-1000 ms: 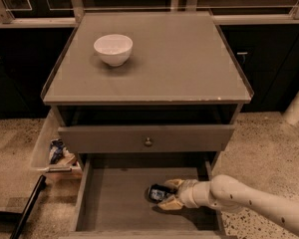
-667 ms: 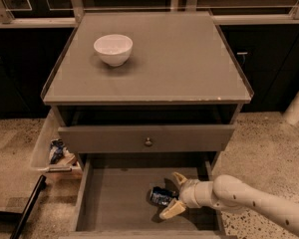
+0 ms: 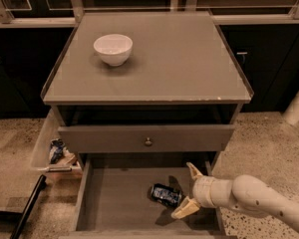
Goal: Place pepsi can into middle drawer
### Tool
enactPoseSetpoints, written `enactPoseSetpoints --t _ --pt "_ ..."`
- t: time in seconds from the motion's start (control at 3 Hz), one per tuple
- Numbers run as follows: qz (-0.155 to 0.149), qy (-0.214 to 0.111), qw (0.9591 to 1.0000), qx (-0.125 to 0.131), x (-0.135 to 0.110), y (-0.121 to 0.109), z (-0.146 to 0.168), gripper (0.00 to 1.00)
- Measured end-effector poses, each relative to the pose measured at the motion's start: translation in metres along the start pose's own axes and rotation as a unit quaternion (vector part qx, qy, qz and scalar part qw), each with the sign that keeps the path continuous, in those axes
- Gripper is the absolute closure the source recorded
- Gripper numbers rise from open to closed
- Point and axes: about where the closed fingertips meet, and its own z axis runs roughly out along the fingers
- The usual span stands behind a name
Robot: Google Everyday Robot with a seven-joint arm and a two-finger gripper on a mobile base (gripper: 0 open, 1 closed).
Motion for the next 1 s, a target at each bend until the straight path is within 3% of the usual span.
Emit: enactPoseSetpoints --t 0.33,1.0 --pt "-0.032 0.019 0.9991 0.023 -0.015 -0.006 -0.046 0.0" --pt "-0.11 0.098 0.9882 0.04 -0.048 -0.026 -0.115 0.0"
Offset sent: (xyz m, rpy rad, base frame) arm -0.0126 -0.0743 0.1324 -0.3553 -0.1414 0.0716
